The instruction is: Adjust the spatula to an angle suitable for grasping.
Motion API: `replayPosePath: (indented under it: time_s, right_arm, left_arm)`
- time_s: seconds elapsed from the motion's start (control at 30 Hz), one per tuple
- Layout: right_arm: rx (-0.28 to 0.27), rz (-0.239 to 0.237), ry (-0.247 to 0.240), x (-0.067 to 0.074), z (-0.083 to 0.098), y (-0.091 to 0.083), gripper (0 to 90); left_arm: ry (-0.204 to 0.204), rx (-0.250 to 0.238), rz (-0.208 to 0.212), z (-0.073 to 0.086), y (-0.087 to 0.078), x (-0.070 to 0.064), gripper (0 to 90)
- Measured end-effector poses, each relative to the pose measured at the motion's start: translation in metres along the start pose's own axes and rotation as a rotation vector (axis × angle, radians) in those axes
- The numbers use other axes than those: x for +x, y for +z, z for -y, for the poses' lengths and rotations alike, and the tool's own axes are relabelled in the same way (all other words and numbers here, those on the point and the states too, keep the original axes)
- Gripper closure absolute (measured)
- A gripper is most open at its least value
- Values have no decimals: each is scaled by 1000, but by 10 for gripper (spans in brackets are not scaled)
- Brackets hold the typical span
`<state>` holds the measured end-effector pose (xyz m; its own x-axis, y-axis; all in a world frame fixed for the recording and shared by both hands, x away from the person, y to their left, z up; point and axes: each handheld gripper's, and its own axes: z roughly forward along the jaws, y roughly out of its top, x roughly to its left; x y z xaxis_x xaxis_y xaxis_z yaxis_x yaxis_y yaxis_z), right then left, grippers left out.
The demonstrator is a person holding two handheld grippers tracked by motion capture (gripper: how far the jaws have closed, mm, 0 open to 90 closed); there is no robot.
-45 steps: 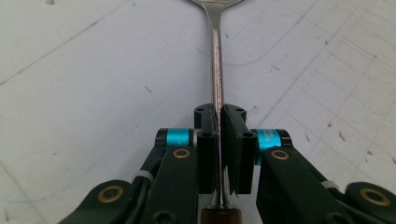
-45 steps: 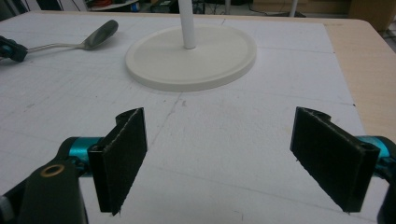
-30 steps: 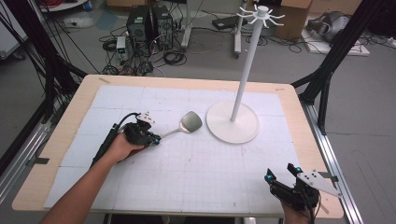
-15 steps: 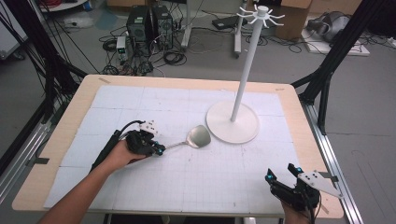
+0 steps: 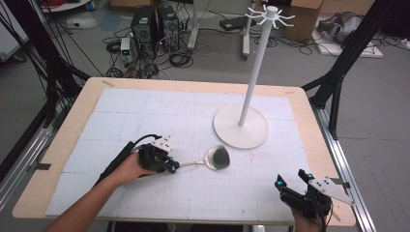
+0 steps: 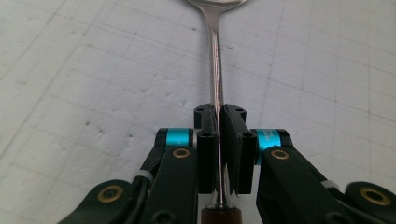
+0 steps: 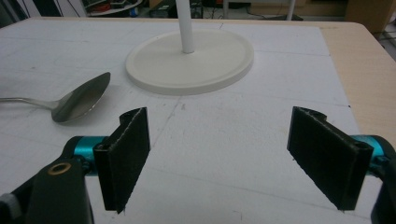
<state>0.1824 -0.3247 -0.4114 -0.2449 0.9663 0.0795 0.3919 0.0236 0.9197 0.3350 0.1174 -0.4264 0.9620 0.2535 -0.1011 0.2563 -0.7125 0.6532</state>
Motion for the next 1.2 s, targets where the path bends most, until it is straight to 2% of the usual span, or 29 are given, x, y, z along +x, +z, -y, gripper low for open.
replayPosePath:
  time_s: [0.17, 0.3, 0.33, 0.37, 0.4, 0.43, 0.47, 0.53, 0.63, 0.67, 0.8, 0.9, 0.97, 1.07, 1.2]
  right_arm:
    - [0, 1, 0, 0, 0, 0, 202]
    - [1, 1, 1, 0, 0, 0, 202]
    - [0, 1, 2, 0, 0, 0, 202]
    - [-1, 1, 4, 0, 0, 0, 202]
    - [1, 0, 2, 0, 0, -1, 202]
    - [1, 1, 0, 0, 0, -1, 202]
    - [2, 1, 3, 0, 0, -1, 202]
    - [4, 2, 6, 0, 0, -1, 202]
    - [2, 2, 7, -1, 1, -1, 202]
    - [2, 1, 8, -1, 1, -1, 202]
    - [3, 2, 2, 0, 0, -2, 202]
    - [1, 4, 5, 0, 0, -2, 202]
    - [0, 4, 7, 0, 0, -3, 202]
    - [1, 4, 9, 0, 1, -3, 202]
    - [1, 2, 10, 1, 0, -3, 202]
  left_arm:
    - [36, 0, 38, -1, 6, -8, 833]
    - [27, -24, 35, 1, 8, -9, 828]
    - [9, -37, 28, 2, 7, -9, 808]
    - [-18, -31, 17, 1, 6, -9, 669]
    - [-44, -28, -2, 2, 5, -9, 565]
    - [-51, -28, -14, 2, 2, -9, 517]
    - [-60, -48, -27, 3, -2, -10, 499]
    - [-116, -146, -63, 8, -11, -15, 455]
    - [-156, -222, -125, 18, -28, -20, 433]
    - [-179, -245, -161, 23, -33, -23, 424]
    - [-236, -323, -238, 44, -52, -30, 437]
    - [-289, -379, -278, 64, -63, -35, 441]
    - [-315, -411, -293, 77, -70, -40, 475]
    - [-328, -433, -298, 92, -79, -48, 573]
    - [-304, -430, -308, 101, -88, -62, 736]
